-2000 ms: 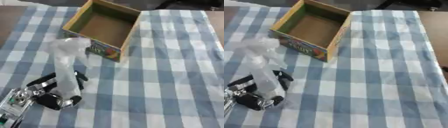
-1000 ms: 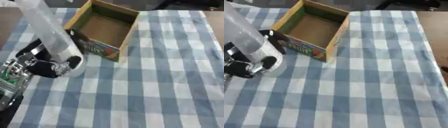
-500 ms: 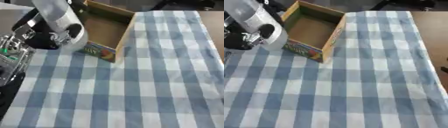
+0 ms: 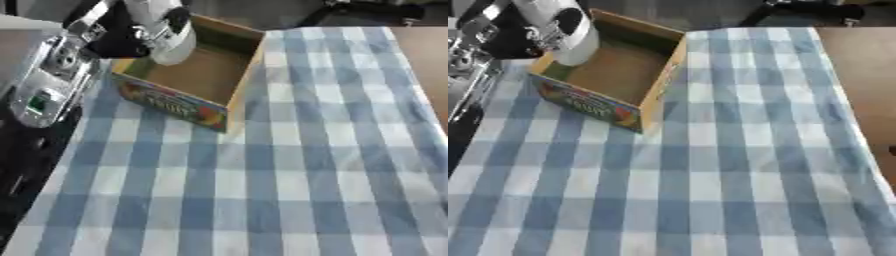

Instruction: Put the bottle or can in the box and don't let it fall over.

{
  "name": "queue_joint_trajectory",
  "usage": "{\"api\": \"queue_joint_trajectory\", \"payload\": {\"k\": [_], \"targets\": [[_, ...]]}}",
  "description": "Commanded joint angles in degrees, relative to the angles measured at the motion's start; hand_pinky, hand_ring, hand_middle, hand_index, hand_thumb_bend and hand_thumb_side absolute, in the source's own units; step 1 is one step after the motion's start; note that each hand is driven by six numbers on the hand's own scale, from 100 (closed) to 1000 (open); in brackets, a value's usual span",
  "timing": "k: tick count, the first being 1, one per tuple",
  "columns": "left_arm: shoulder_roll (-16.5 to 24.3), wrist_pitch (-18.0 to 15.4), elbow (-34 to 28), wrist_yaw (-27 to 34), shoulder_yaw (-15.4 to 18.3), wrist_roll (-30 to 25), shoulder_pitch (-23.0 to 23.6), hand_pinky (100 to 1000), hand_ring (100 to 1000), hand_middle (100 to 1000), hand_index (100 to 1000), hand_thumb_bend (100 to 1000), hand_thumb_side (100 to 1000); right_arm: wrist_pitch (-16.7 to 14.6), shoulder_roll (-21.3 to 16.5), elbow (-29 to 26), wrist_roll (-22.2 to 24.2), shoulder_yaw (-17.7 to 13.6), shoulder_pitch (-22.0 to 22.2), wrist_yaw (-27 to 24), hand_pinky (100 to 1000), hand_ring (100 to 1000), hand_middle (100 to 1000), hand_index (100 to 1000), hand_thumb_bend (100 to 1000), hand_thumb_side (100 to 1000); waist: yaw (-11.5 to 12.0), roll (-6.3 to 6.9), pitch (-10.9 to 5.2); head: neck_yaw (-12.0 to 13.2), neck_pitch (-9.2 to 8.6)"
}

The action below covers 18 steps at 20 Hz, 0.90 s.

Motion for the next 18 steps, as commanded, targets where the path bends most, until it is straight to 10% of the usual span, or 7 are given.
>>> {"api": "queue_joint_trajectory", "payload": {"k": [1,8,13,18], "targets": [[-0.2,-1.3,4.1,-1.8,1.8,2.8,-2.8,1000,615,759,327,100,455,-0.1,-0.9,-0.4,0.5,0.1,-0.9,0.1,865,1000,1000,994,100,729,-0.6,-0.01,-0.65,1.0,-1.46],[-2.0,-4.0,13.1,-4.1,3.6,7.8,-6.4,1000,612,761,337,100,470,0.1,-0.5,-0.4,1.1,0.5,-1.5,0.3,866,1000,1000,995,100,735,-2.4,0.13,0.39,2.1,-2.54],[-2.4,-4.6,15.5,-5.8,3.8,8.2,-6.6,1000,668,825,698,100,104,0.1,-0.2,-0.3,1.1,0.5,-1.6,0.5,866,1000,1000,995,100,735,-2.5,0.13,0.64,2.1,-2.74],[-1.8,-5.0,16.3,-12.3,3.8,6.4,-6.1,1000,730,889,1000,500,514,0.1,-0.2,-0.3,1.2,0.4,-1.5,0.5,867,1000,1000,995,100,735,-2.3,0.07,0.65,1.9,-2.63]]}}
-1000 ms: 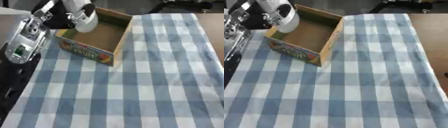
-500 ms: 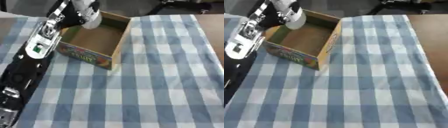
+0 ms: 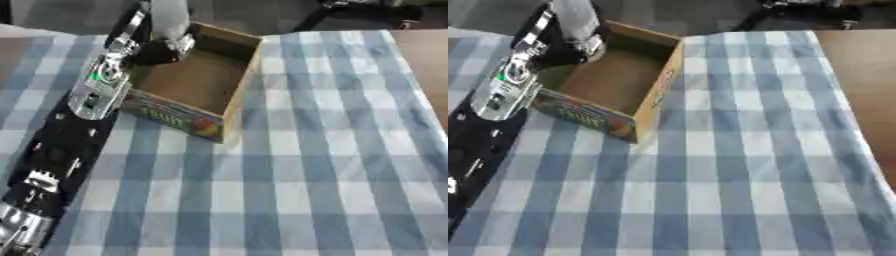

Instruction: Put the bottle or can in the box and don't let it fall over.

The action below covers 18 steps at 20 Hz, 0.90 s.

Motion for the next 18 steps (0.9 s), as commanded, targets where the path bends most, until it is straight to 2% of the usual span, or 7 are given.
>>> {"api": "queue_joint_trajectory", "payload": {"k": [1,2,5,11,12,18], "targets": [[1.5,0.0,0.0,-4.3,0.9,-0.8,-1.0,1000,731,889,1000,481,525,-0.1,-0.8,-0.6,0.2,-0.4,-0.5,0.4,867,1000,1000,995,100,727,0.1,-0.22,-1.04,-0.1,-0.43],[1.5,0.2,0.2,-5.6,1.0,-0.7,-1.0,1000,731,887,1000,518,544,-0.1,-0.7,-0.6,0.3,-0.4,-0.4,0.4,867,1000,1000,995,100,736,0.1,-0.24,-1.06,-0.1,-0.39],[1.6,0.5,0.7,-8.3,1.4,0.3,-0.7,1000,727,885,1000,500,517,0.0,-0.7,-0.5,0.3,-0.5,-0.4,0.4,867,1000,1000,996,100,736,0.3,-0.31,-1.14,-0.2,-0.32],[1.5,0.6,1.1,-9.3,1.6,1.2,-0.5,1000,725,884,1000,497,509,0.2,-0.6,-0.4,0.3,-0.5,-0.3,0.6,867,1000,1000,996,100,738,0.4,-0.42,-1.22,-0.2,-0.25],[1.6,0.6,1.0,-9.1,1.6,1.2,-0.3,1000,712,870,987,453,491,0.2,-0.6,-0.4,0.2,-0.6,-0.2,0.6,866,1000,1000,996,100,737,0.5,-0.53,-1.34,-0.3,-0.15],[3.4,1.6,-2.4,-4.7,1.9,0.4,3.7,1000,702,866,986,427,495,0.3,-0.8,-0.3,-0.1,-0.9,0.4,0.4,866,1000,1000,996,100,734,1.8,-0.85,-2.3,-1.3,0.72]]}}
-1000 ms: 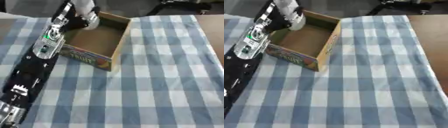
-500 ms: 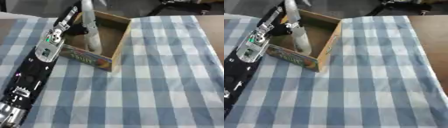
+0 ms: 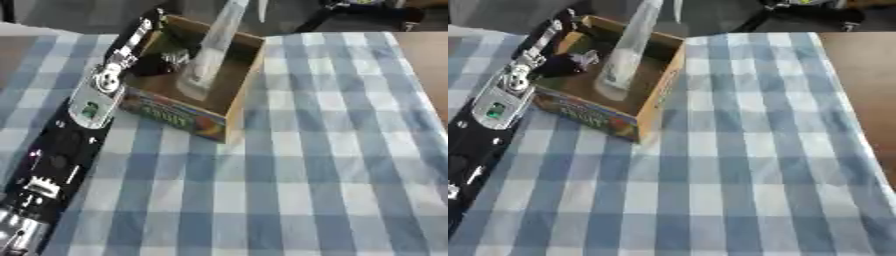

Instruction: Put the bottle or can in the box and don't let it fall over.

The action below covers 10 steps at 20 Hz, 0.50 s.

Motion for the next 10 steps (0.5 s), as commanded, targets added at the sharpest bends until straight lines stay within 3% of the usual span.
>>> {"api": "queue_joint_trajectory", "payload": {"k": [1,10], "targets": [[3.1,0.7,-3.9,2.9,0.9,-0.4,1.1,1000,700,865,985,421,494,-0.1,-1.3,-0.4,-0.2,-0.8,0.0,-0.1,866,1000,1000,996,100,733,0.4,-0.16,-1.91,-0.7,0.46],[8.4,4.4,-15.7,11.0,2.8,-0.1,10.3,1000,667,847,980,336,514,-0.7,-2.3,-0.6,-0.6,-1.2,0.6,-0.8,866,1000,1000,996,100,706,2.2,-0.85,-4.0,-2.0,2.21]]}}
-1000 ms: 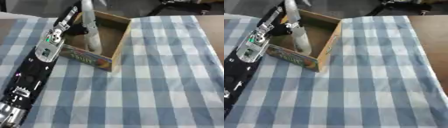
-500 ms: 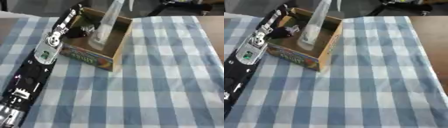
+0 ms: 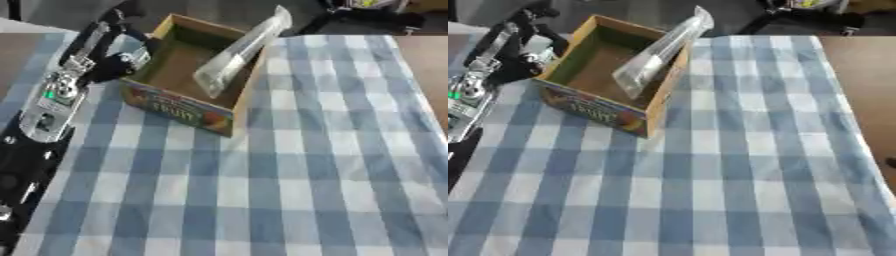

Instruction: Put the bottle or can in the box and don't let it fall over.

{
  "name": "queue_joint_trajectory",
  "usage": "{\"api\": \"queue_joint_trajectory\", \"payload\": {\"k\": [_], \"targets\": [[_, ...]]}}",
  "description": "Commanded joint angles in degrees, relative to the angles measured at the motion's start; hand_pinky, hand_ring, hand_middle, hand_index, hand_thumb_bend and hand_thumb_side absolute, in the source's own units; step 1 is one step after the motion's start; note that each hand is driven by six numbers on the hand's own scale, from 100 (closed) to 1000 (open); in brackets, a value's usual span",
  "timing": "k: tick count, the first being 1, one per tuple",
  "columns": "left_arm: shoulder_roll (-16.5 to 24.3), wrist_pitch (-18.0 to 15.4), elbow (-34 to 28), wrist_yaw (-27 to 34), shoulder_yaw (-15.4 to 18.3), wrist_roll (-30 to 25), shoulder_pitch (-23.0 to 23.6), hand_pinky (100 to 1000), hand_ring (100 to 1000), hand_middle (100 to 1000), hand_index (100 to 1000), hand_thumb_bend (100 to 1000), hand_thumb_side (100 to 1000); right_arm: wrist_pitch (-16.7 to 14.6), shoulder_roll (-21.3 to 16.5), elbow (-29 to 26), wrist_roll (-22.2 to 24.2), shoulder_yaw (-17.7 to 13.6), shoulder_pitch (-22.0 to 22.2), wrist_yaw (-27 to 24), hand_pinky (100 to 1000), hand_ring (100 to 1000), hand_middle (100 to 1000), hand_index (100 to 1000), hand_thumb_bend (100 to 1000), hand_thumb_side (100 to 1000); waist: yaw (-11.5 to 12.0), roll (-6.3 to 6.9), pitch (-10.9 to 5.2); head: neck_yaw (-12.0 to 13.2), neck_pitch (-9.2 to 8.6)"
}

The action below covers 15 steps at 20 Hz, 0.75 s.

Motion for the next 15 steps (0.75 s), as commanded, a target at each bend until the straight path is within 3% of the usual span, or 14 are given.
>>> {"api": "queue_joint_trajectory", "payload": {"k": [1,10,15], "targets": [[3.6,1.4,-5.3,3.1,1.2,0.2,1.8,1000,667,847,980,328,521,-0.5,-2.3,-0.8,-0.2,-0.7,-0.1,-0.6,867,1000,1000,996,100,703,0.3,-0.19,-1.91,-0.6,0.64],[6.2,4.1,-19.2,11.3,5.2,1.8,14.9,1000,655,850,997,229,607,-2.9,-3.3,-2.5,-1.7,-1.4,-0.2,-0.1,869,1000,1000,994,100,657,2.3,-0.99,-3.18,-1.6,0.91],[3.3,5.3,-25.7,11.8,7.4,4.1,22.2,1000,636,841,995,197,644,-4.1,-3.2,-3.9,-3.2,-1.8,-0.7,1.2,869,1000,1000,993,100,642,3.2,-1.41,-2.82,-1.9,0.9]]}}
